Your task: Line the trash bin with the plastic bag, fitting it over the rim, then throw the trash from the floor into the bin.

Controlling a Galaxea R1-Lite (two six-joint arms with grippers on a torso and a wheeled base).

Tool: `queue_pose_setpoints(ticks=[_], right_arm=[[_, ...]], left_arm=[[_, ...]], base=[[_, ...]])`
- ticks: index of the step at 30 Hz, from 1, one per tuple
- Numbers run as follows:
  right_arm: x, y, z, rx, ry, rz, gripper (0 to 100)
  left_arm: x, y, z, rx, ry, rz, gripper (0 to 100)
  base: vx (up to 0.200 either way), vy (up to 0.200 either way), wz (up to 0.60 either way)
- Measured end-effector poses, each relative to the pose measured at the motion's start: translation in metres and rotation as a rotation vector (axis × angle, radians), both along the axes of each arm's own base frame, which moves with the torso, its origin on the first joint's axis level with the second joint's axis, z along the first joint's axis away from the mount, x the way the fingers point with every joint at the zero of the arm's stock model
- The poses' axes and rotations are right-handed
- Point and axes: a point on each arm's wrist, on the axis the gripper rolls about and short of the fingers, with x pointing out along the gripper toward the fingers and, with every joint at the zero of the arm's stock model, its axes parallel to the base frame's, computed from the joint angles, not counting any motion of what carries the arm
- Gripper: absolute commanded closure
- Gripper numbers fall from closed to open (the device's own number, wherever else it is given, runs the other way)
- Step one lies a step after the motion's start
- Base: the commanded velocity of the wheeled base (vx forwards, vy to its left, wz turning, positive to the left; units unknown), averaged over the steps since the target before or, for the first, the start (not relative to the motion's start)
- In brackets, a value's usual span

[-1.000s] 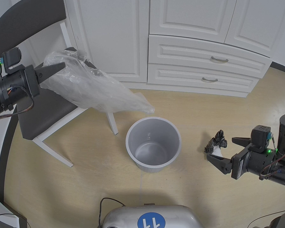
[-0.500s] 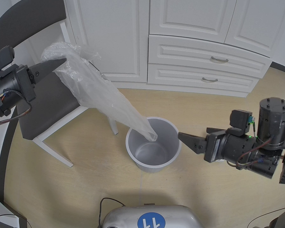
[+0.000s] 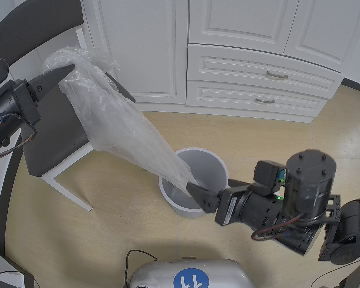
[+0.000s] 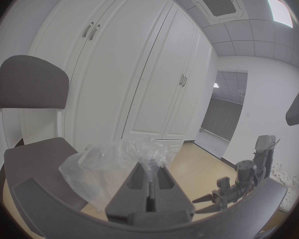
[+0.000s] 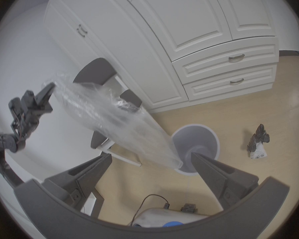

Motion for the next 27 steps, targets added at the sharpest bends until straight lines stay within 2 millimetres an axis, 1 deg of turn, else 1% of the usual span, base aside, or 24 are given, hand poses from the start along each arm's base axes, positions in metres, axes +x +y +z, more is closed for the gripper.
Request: queue_pose_setpoints(ticks=[4, 8, 16, 22, 27], right_arm=[[-0.012, 0.013, -0.015, -0.064, 0.004, 0.031, 0], [-0.013, 0.025, -0.03, -0.083, 0.003, 0.023, 0], [0.0, 0.048, -0.033, 0.073, -0.141, -0.068, 0], [0.008, 0.057, -0.036, 0.151, -0.223, -0.107, 0], [0.014, 0.061, -0.04, 0.17, -0.243, -0.118, 0]], left_arm=[[-0.003, 0.001, 0.002, -0.01, -0.026, 0.0, 100], [-0.005, 0.001, 0.003, -0.011, -0.032, 0.0, 100], [-0.007, 0.002, 0.003, -0.017, -0.056, 0.0, 100], [-0.009, 0.002, 0.002, -0.026, -0.092, -0.001, 100], [-0.01, 0.002, 0.0, -0.025, -0.094, -0.002, 100]], base=[[0.0, 0.0, 0.0], [0.0, 0.0, 0.0], [0.0, 0.0, 0.0], [0.0, 0.0, 0.0], [0.0, 0.0, 0.0]])
